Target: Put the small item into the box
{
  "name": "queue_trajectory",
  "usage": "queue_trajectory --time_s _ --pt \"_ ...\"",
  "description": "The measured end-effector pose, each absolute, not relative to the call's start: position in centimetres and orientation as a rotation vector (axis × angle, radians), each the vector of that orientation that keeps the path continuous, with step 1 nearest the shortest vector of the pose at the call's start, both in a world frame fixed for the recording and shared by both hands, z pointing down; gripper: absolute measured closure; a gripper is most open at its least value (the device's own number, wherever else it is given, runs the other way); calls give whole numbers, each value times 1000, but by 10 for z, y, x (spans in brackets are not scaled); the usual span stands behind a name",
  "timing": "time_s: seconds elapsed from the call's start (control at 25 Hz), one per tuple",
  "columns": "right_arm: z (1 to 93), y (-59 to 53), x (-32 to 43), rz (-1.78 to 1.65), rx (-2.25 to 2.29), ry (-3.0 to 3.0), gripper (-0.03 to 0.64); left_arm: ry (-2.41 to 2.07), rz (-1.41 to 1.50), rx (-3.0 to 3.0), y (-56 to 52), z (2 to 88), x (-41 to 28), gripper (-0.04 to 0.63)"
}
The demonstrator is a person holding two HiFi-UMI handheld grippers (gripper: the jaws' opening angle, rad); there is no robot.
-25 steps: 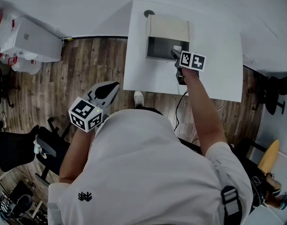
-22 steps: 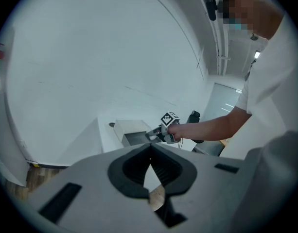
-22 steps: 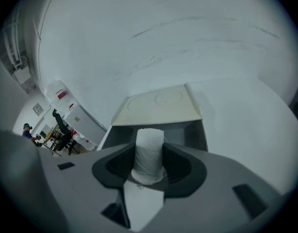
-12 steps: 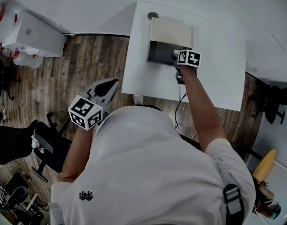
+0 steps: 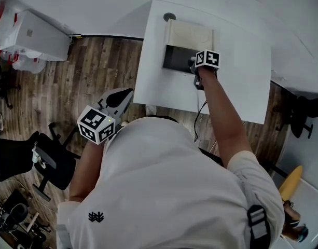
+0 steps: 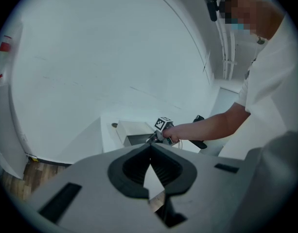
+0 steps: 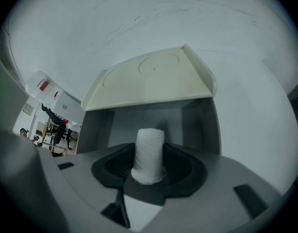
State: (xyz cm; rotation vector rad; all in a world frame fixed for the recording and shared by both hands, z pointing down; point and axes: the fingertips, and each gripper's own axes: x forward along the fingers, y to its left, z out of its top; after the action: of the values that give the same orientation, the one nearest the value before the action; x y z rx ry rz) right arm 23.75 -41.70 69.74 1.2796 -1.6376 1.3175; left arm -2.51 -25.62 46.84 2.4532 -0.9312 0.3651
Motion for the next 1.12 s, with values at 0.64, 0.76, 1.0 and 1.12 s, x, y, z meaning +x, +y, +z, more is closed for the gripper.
queue_trajectory --time_s 0.64,0.76,1.0,1.12 --pt "702 -421 239 1326 1262 -1561 394 -931 353 2440 -247 470 -45 588" --pt "694 -422 239 1290 1284 -1575 393 -921 357 2444 -242 470 -49 588" --pt "675 -416 235 1240 1347 -1615 391 -902 350 2468 -227 468 -61 588" --pt "667 -410 233 1218 1374 -1629 391 -895 349 2477 -219 467 -67 588"
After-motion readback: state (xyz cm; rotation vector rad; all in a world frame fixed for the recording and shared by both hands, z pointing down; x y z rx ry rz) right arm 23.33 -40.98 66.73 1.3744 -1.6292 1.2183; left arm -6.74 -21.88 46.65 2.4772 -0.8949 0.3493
